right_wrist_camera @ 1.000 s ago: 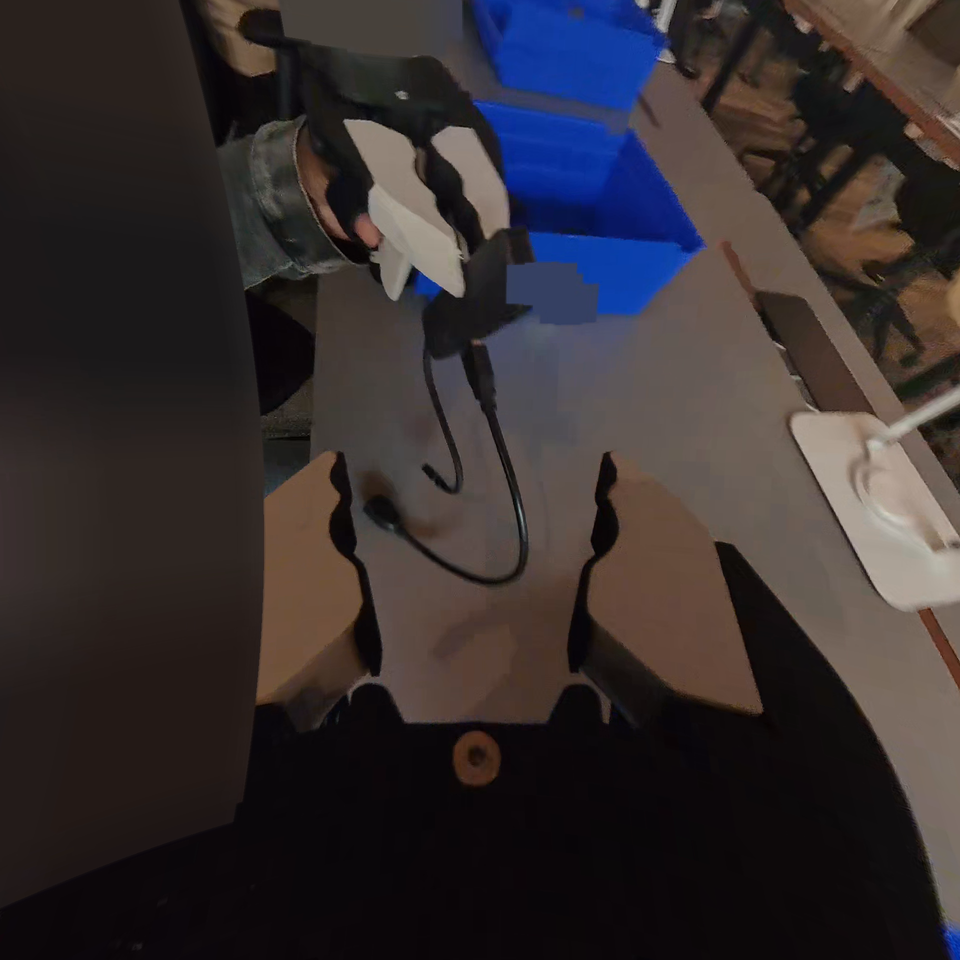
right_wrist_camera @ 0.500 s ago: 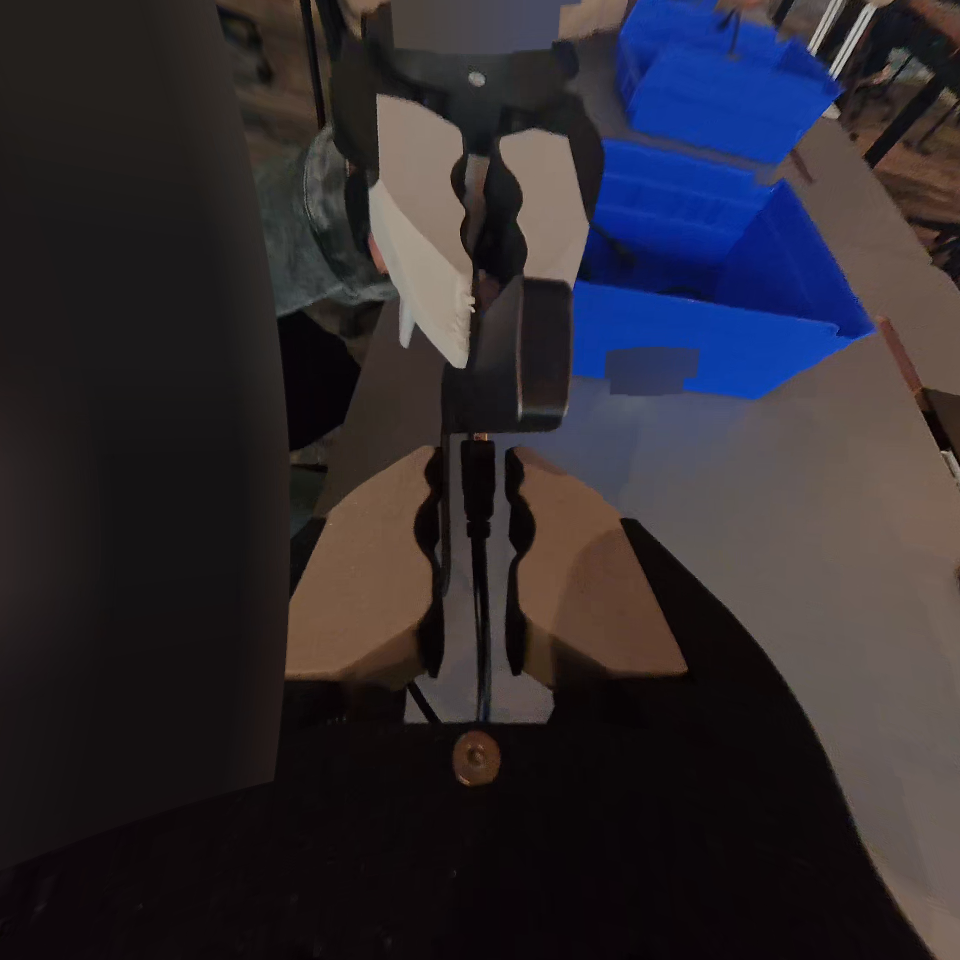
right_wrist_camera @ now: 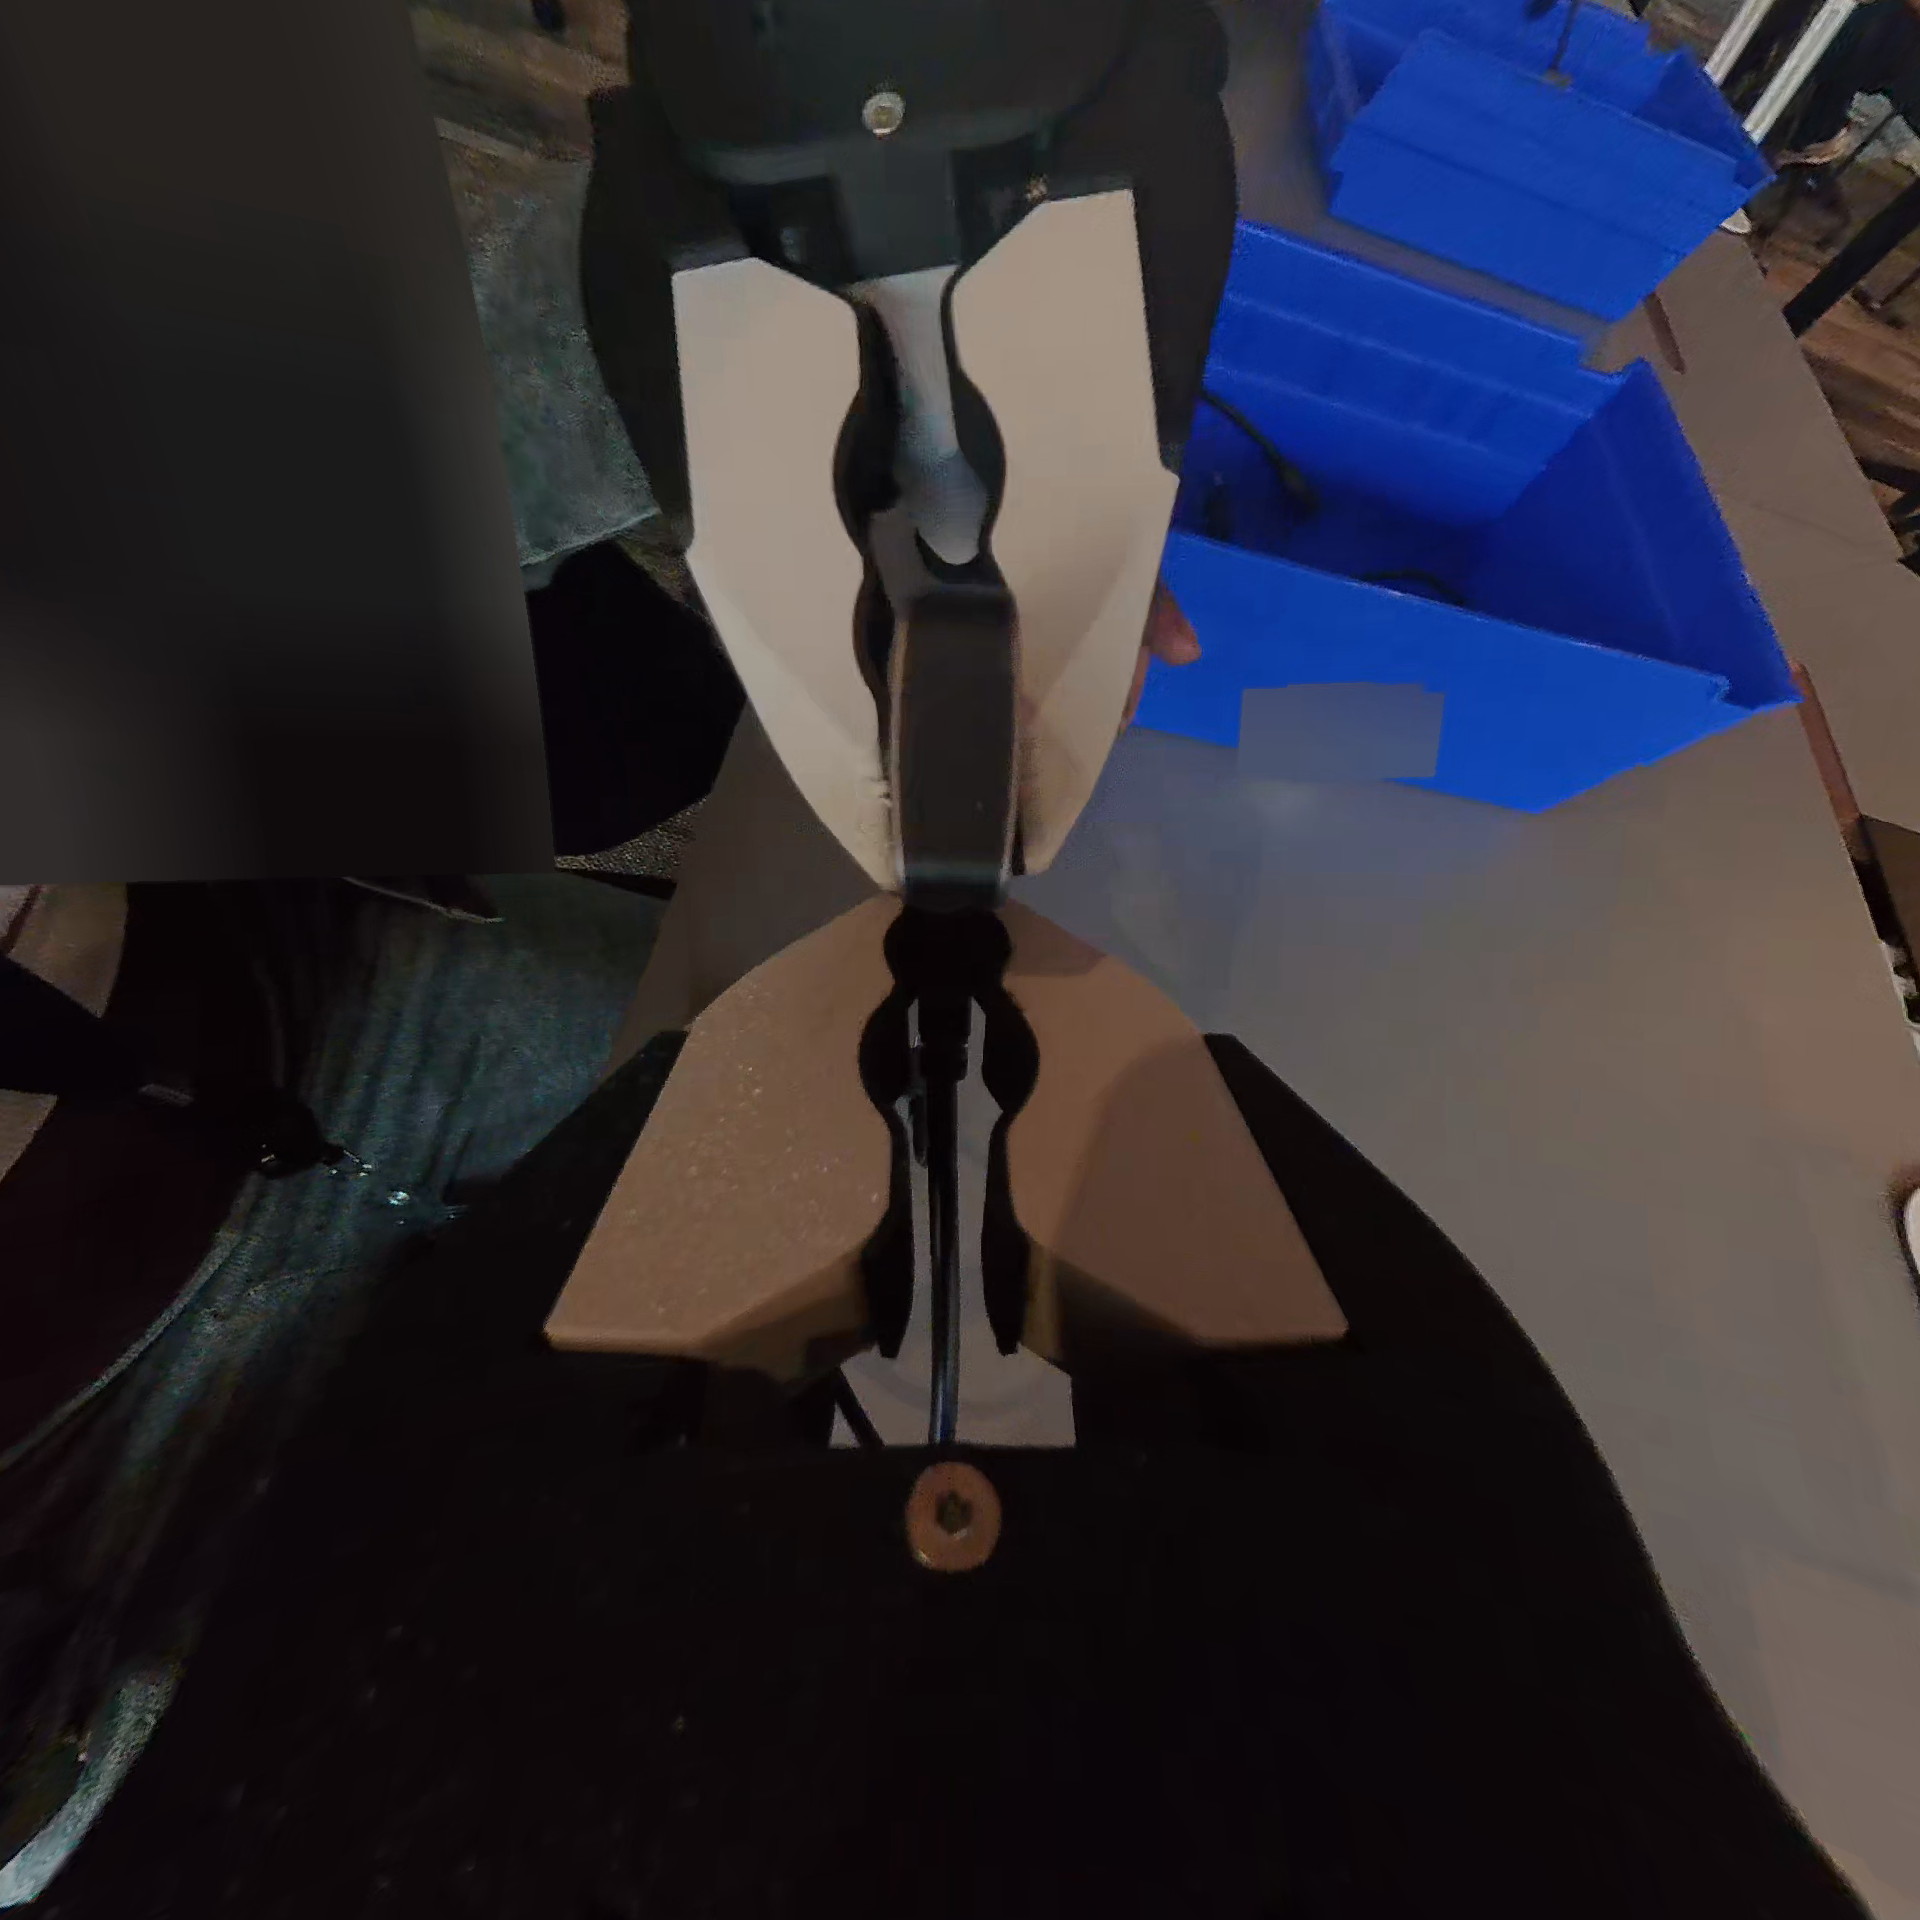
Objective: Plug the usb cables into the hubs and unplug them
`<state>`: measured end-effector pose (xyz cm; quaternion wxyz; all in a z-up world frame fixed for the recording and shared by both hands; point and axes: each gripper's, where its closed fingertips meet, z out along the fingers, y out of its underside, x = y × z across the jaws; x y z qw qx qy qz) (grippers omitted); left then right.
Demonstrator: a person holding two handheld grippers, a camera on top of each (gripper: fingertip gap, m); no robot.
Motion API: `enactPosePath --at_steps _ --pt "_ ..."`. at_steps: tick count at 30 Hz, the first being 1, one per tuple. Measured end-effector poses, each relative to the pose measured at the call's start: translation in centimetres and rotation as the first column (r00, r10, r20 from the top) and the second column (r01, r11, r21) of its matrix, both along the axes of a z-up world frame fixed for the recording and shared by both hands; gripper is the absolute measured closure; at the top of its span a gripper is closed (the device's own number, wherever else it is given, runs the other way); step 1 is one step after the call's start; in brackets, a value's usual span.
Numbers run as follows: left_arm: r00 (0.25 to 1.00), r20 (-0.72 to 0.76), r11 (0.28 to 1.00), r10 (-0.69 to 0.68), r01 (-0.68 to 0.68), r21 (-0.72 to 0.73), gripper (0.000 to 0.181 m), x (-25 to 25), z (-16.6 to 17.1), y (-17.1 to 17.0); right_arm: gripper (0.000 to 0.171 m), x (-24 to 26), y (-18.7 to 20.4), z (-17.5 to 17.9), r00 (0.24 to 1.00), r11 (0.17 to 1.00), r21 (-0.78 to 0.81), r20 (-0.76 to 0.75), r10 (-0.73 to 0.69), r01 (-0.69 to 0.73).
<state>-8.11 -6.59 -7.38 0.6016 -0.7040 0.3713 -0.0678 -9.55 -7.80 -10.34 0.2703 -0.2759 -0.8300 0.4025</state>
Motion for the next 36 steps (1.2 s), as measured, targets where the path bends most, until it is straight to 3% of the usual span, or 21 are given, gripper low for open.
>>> enactPosePath --at_steps 6,10,22,25,26,27,28,29,30,32,36 --pt "0.988 0.155 0.995 -0.017 0.033 -0.099 0.169 0.6 0.8 -0.6 0.163 0.5 -0.5 0.7 0.999 0.999 0.039 -0.052 0.009 -0.007" --pt "0.986 0.158 0.987 -0.056 0.079 -0.14 0.169 1.7 0.9 -1.3 0.163 1.6 -1.0 0.9 0.998 0.994 0.107 -0.053 0.032 -0.027" --pt "0.994 0.086 0.974 -0.061 0.078 -0.215 0.169 1.7 0.9 -3.2 0.162 2.1 -2.9 1.2 0.995 0.993 -0.071 -0.042 0.087 -0.09" --pt "0.996 0.078 0.969 -0.053 0.07 -0.237 0.169 1.4 0.6 -3.5 0.165 2.4 -2.3 0.3 0.996 0.996 -0.03 -0.002 0.089 -0.089" --pt "0.995 0.096 0.979 0.007 0.013 -0.202 0.168 -0.2 1.6 -3.7 0.163 3.1 0.9 -2.9 0.996 0.987 0.16 0.094 0.009 -0.024" --pt "0.972 0.202 0.989 0.12 -0.099 -0.11 0.169 -4.7 4.7 -5.3 0.163 4.7 3.9 -5.7 0.98 0.975 0.216 0.18 -0.085 0.045" --pt "0.929 0.33 0.983 0.166 -0.182 0.019 0.171 -8.9 8.1 -8.5 0.163 5.6 4.4 -5.6 0.978 0.994 0.051 0.184 -0.1 0.093" --pt "0.899 0.404 0.964 0.166 -0.235 0.128 0.172 -10.6 10.2 -10.3 0.163 5.5 4.5 -3.9 0.985 0.991 -0.066 0.139 -0.103 0.113" --pt "0.917 0.373 0.97 0.143 -0.204 0.131 0.17 -9.3 10.2 -9.9 0.163 4.7 5.0 -2.0 0.991 0.99 -0.053 0.054 -0.124 0.127" --pt "0.971 0.199 0.988 0.13 -0.145 0.062 0.169 -5.8 7.9 -6.9 0.163 3.2 5.6 0.5 0.99 0.991 0.028 -0.052 -0.13 0.131" --pt "0.953 0.271 0.99 0.138 -0.144 0.004 0.169 -6.0 6.4 -4.5 0.163 2.3 6.7 4.3 0.966 0.98 0.068 -0.19 -0.173 0.189"
